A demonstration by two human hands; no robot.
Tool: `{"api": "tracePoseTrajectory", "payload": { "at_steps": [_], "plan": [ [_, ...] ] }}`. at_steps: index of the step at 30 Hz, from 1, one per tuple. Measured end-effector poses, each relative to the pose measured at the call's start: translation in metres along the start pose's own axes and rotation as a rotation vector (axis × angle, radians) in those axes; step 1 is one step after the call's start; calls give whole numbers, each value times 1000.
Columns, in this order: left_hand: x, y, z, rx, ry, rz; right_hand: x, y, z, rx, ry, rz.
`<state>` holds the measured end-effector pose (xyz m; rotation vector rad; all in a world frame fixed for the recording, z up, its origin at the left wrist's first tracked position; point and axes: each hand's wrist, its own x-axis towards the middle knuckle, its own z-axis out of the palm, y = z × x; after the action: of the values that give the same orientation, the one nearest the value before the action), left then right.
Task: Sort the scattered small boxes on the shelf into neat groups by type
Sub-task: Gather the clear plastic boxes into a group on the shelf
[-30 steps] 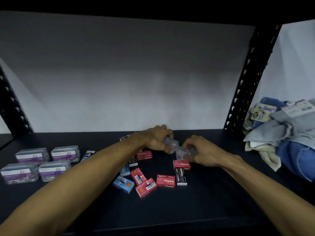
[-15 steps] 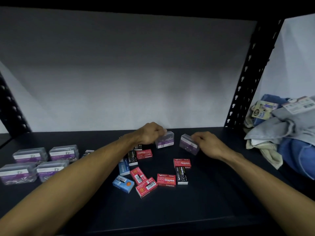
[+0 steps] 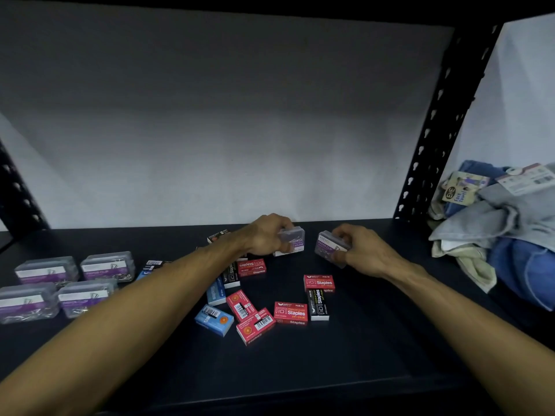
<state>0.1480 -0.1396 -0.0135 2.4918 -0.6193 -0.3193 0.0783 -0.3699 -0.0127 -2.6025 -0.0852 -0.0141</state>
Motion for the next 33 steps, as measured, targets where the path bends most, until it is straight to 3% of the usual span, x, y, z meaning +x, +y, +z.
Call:
{"api": "tracePoseTrajectory", "payload": {
  "at_steps": [7,12,19,27,33],
  "plan": [
    [-4,1,-3,-290,76,-1,-1,3,1,57,-3,-4],
    [-7,-1,-3,-291,39,29,-3,2,1,75,-10,-7],
    [-11,-9,-10,-352,113,4,-5,2,0,82,36,-15],
    [-22,-19,-19,-33,32,-26,-4,6,1,85,23,9],
    [-36,-16,-26,-24,55,-19,-8,-4,-3,90,32,-17]
  ]
}}
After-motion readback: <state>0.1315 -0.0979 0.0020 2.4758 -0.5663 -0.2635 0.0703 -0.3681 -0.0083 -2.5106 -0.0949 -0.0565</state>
